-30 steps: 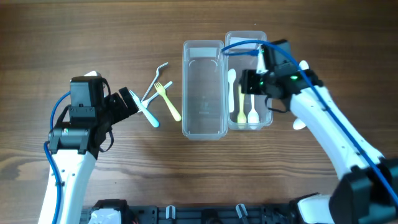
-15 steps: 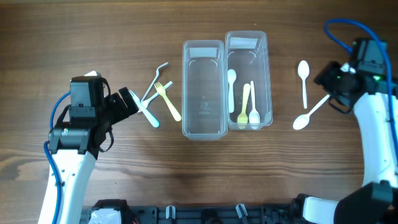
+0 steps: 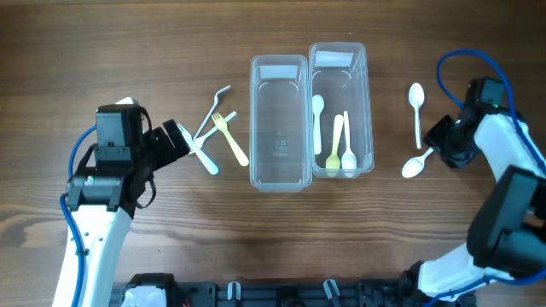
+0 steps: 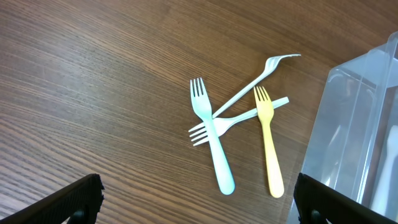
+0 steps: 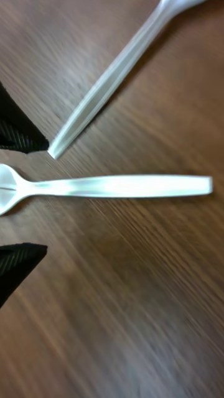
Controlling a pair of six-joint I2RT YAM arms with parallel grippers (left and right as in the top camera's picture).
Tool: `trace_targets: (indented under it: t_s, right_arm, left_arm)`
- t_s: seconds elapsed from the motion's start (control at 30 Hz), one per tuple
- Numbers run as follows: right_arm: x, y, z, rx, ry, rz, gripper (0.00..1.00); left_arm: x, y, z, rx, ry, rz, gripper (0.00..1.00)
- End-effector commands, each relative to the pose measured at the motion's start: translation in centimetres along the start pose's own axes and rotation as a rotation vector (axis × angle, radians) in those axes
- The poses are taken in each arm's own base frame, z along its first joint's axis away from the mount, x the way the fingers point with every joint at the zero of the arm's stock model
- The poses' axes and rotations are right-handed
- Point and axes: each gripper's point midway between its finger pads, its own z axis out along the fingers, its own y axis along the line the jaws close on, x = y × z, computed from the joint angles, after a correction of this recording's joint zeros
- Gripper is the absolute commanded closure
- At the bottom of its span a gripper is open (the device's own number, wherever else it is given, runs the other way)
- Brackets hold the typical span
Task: Pack container
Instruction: 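Grasp a white spoon near the container with the right gripper, then place the white spoon into the right container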
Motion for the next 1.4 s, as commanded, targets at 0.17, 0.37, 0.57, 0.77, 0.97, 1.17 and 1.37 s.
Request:
trace_targets:
  t_s: [0.17,0.37,0.57,0.77,0.97,1.17,1.37]
  right_arm:
    - [1.6,-0.6,3.0,0.016,0.066,0.015,0.68]
    - [2.5,-1.2,3.8,0.026,0.078,-0.009,0.96]
    - [1.0,0.1,-0.7,-0.022,-0.006,-0.121,0.96]
    - [1.5,5.2,-10.7,-0.257,-0.211,-0.241,0.96]
    - [6.4,12.6,-21.2,-0.604,-0.441,-0.594,0.96]
    - [11.2,16.2,-20.8,-0.641,-0.427,-0.757,0.96]
    - [13.2,18.7,-13.1,-0.536,-0.275,-0.869,0.96]
  left_arm:
    - [-0.8,-0.4,-0.4,0.004,-0.024,0.015,0.0]
    - [-0.8,-0.3,-0.4,0.004,-0.024,0.015,0.0]
    - [-0.8,-0.3,-0.4,0.004,-0.024,0.015,0.0]
    - [-0.8,-0.3,-0.4,0.004,-0.024,0.015,0.0]
    - [-0.8,-0.4,-0.4,0.004,-0.024,0.015,0.0]
    - [-0.8,-0.3,-0.4,0.004,-0.024,0.015,0.0]
    - [-0.8,-0.3,-0.4,0.004,-0.024,0.015,0.0]
